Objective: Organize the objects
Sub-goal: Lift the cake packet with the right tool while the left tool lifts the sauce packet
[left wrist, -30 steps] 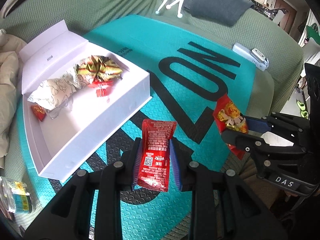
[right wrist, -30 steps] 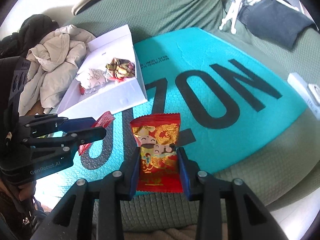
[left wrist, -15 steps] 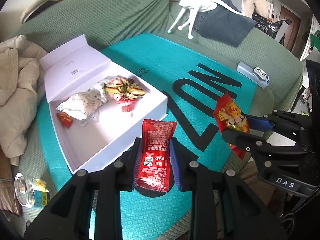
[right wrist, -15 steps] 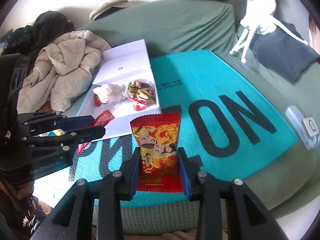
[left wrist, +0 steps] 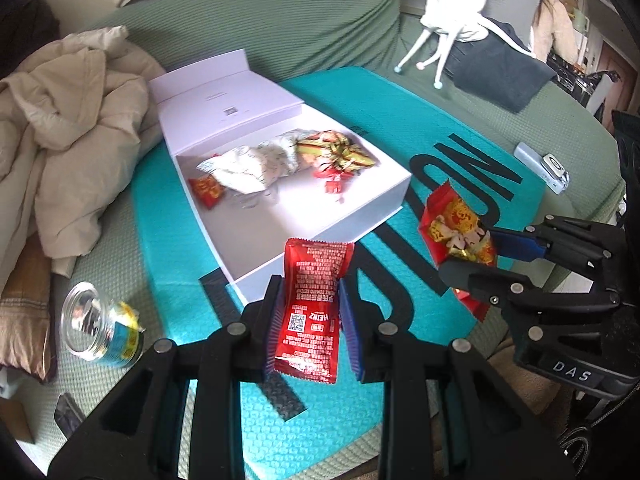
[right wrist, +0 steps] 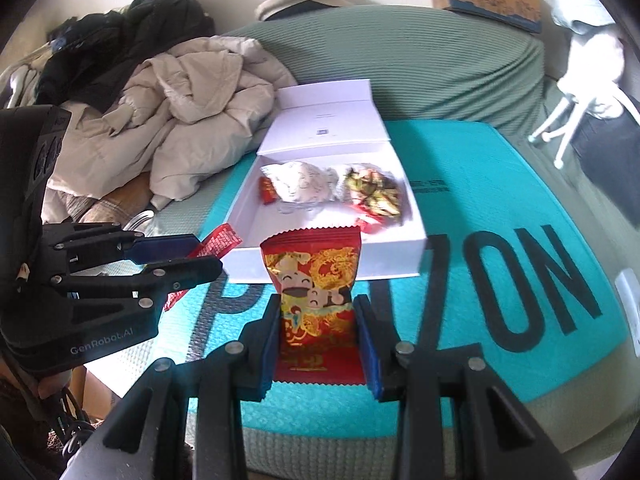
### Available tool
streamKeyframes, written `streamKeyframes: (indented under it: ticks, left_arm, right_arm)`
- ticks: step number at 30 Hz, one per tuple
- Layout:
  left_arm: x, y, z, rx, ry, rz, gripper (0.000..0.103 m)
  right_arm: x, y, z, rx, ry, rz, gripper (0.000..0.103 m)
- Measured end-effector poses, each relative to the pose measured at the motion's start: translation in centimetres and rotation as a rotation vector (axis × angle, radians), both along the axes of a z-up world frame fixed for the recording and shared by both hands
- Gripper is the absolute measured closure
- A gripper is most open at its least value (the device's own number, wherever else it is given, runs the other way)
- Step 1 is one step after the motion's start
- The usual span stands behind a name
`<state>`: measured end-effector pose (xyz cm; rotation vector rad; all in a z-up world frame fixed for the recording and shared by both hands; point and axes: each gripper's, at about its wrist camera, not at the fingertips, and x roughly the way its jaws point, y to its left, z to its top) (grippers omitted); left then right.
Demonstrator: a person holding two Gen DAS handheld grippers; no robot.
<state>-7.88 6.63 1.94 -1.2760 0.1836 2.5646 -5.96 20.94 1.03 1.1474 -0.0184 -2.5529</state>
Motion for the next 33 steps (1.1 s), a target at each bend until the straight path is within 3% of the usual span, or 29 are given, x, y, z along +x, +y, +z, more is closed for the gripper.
streamKeyframes:
  ticks: [13,24,33]
  left_arm:
    - [2.0,-4.7,-1.2,0.016,-0.036,0.042,0.077]
    - [-0.2,-5.4,-2.4,0.029,-0.103,0.042,0.077]
    - [-3.0,-5.3,-2.4,0.021,-0.113,0.030,0.077]
  right_arm:
    - [1.1,-5.7,-0.7,0.040,-0.030,0.079,0.068]
    - [-1.0,-7.6,-1.3,0.067,-0.069,0.125,0.068]
    - [-3.7,-7.6,-1.9,0.060,-0.113,0.149,0.068]
